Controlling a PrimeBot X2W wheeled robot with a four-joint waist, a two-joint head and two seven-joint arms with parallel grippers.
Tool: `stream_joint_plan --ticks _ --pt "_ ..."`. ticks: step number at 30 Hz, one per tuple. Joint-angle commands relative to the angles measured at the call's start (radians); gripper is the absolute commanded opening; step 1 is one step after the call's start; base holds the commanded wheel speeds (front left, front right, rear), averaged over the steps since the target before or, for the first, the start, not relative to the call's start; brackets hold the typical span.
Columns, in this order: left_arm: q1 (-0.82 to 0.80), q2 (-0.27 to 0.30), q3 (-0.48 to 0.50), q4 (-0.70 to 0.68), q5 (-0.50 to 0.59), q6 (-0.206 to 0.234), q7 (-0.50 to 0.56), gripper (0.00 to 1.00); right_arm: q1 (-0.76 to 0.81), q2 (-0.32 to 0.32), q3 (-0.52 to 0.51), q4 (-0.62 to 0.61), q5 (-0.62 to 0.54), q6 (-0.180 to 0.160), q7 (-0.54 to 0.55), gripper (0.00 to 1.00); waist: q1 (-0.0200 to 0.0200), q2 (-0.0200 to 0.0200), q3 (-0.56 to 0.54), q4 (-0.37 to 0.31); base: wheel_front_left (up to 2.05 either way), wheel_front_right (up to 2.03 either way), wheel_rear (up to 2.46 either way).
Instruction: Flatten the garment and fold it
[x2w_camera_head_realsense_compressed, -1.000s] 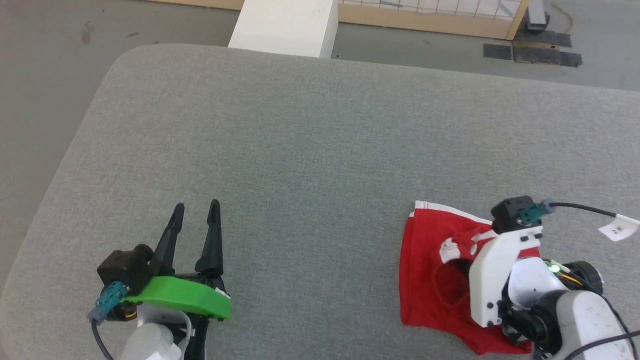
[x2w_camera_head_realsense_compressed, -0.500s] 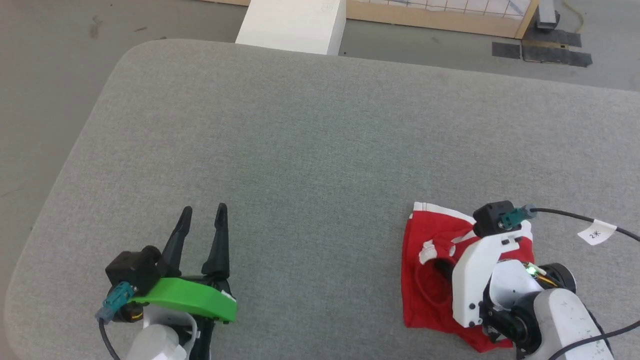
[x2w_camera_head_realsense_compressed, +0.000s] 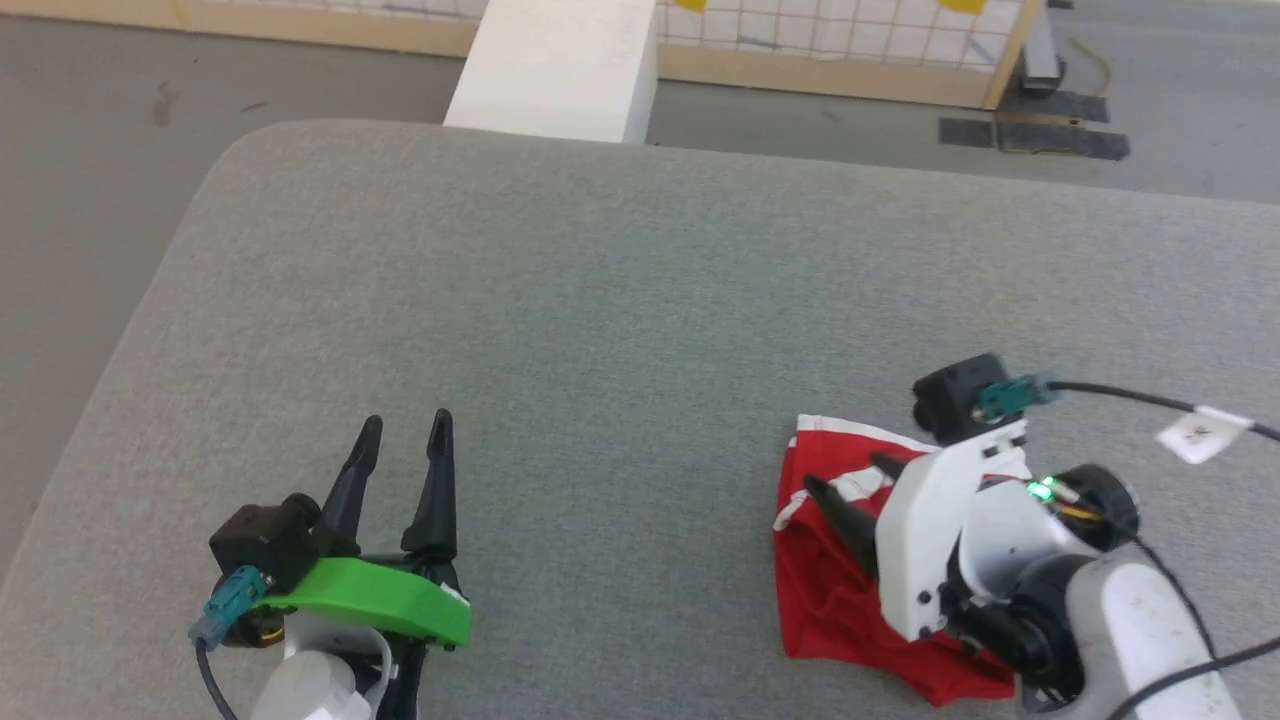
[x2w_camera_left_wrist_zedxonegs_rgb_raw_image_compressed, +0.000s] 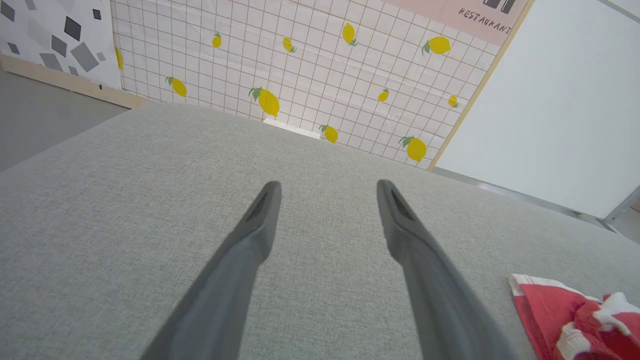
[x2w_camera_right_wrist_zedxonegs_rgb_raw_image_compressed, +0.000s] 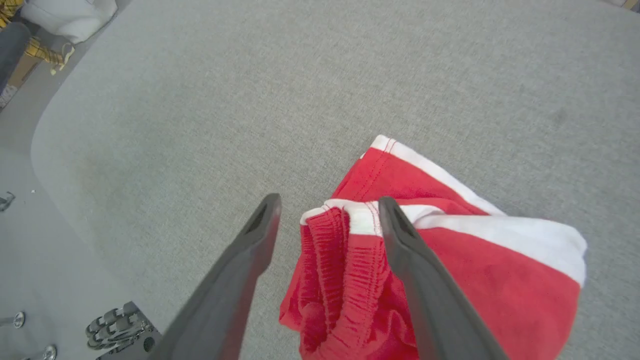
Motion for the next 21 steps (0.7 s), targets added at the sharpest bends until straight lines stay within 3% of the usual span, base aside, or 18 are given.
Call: stream_joint_plan --ticks 1,6,12,21 --pt "0.016 0.008 0.003 -0.003 -0.005 -0.002 -0.005 1.0 0.01 0.0 -0.007 -0.027 0.005 -0.001 -0.005 1.0 0.0 0.0 -0.013 -0.018 0.0 0.0 0.0" --pt "0.014 0.015 0.014 -0.032 0.01 0.005 -0.005 1.0 0.036 0.0 -0.118 -0.119 -0.058 -0.001 -0.066 1.0 0.0 0.0 -0.017 -0.044 0.0 0.0 0.0" --pt "0.018 0.015 0.018 -0.044 0.026 0.01 -0.005 1.0 0.099 0.0 -0.246 -0.101 -0.151 -0.001 -0.08 1.0 0.0 0.0 -0.012 -0.057 0.0 0.0 0.0" --pt "0.01 0.009 0.015 -0.043 0.026 0.008 -0.005 1.0 0.148 0.0 -0.26 0.003 -0.168 -0.001 -0.058 1.0 0.0 0.0 0.021 -0.044 0.0 0.0 0.0"
